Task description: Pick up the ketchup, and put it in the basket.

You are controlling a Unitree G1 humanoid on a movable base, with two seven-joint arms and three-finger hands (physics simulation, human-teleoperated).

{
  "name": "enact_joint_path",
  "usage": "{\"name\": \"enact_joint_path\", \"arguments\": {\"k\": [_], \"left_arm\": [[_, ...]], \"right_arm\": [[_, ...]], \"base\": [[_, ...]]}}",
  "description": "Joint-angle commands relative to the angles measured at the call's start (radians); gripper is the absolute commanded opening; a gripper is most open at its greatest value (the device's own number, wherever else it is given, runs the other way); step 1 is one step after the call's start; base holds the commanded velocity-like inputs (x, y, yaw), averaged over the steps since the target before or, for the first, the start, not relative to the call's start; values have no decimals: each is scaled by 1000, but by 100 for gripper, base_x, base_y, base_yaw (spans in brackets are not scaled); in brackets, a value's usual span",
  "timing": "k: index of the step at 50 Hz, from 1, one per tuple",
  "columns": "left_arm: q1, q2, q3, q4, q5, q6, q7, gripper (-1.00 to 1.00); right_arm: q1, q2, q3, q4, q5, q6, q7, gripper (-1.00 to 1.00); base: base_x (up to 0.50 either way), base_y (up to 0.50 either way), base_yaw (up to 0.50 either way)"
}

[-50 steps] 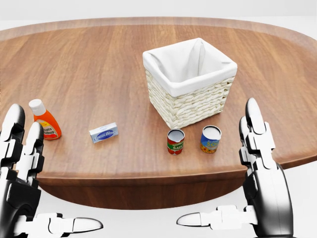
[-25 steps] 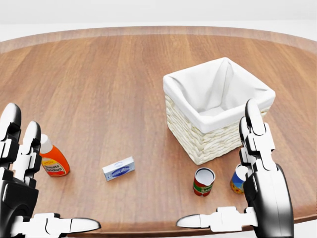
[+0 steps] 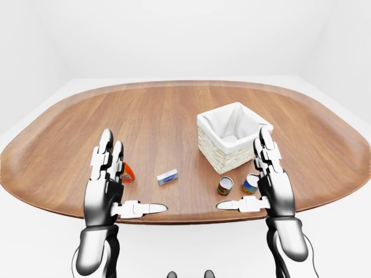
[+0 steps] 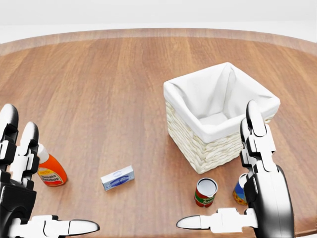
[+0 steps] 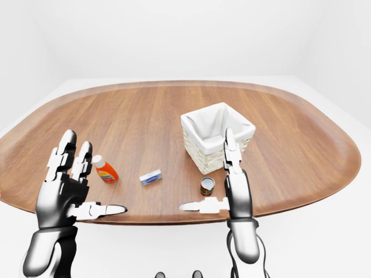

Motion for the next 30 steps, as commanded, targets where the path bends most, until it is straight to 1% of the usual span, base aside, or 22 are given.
{"name": "enact_joint_path", "arguments": {"k": [1, 25, 30], "left_arm": [[-7, -2, 6, -4, -7, 0, -2, 100], [-6, -2, 5, 1, -7, 0, -2, 100], [-8, 0, 1, 7, 8, 0, 3, 100]], "right_arm": [[10, -6, 10, -23, 7, 0, 13, 100], [11, -5, 7, -20, -1, 0, 11, 100], [1, 1, -7, -18, 6, 0, 4, 100]], "base": [[50, 0, 0], [50, 0, 0], [50, 0, 0]]}}
